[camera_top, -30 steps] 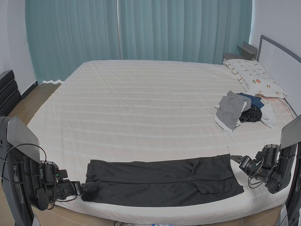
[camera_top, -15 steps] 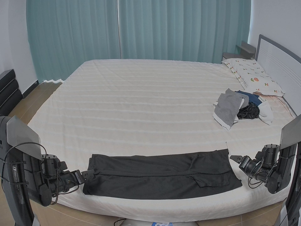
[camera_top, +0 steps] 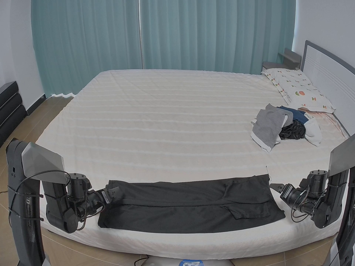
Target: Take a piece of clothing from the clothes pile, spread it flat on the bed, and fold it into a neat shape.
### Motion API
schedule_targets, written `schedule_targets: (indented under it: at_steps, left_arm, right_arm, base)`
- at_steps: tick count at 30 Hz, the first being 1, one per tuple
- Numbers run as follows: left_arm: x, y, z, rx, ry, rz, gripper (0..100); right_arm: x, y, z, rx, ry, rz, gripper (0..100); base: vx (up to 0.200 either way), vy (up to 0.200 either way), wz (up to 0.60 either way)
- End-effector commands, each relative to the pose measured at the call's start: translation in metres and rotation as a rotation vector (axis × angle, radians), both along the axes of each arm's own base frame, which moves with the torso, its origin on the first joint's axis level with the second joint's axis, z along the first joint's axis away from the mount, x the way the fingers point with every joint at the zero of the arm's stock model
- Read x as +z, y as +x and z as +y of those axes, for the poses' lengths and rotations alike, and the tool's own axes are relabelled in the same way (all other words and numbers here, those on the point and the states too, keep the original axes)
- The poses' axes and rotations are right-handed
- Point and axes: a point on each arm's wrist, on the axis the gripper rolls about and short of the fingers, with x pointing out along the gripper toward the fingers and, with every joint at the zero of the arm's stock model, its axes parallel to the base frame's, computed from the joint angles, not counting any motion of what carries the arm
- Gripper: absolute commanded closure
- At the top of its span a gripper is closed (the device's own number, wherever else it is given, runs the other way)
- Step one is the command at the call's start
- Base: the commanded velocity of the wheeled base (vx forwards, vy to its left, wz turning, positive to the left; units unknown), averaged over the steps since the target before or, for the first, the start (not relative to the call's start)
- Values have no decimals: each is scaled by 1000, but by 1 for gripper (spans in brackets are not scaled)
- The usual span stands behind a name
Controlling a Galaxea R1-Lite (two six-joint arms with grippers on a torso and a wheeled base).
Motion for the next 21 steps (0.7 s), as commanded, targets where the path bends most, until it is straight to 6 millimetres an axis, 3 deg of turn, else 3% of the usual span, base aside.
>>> schedule_targets:
  at_steps: [1, 8, 12, 21]
  left_arm:
    - [-4, 8, -10, -27, 4, -6, 0]
    - [-7, 7, -12, -55, 39, -1, 0]
    - [-24, 5, -12, -69, 126, 23, 0]
    - [-27, 2, -16, -76, 133, 37, 0]
  right_arm:
    - [-2, 1, 2, 7, 2, -2, 0]
    - [-5, 1, 4, 16, 0, 9, 0]
    - [-5, 0, 8, 31, 2, 12, 0]
    - [-7, -2, 13, 50, -5, 26, 0]
  base:
    - [0, 0, 0]
    - [0, 0, 0]
    - [0, 0, 0]
    - [0, 0, 0]
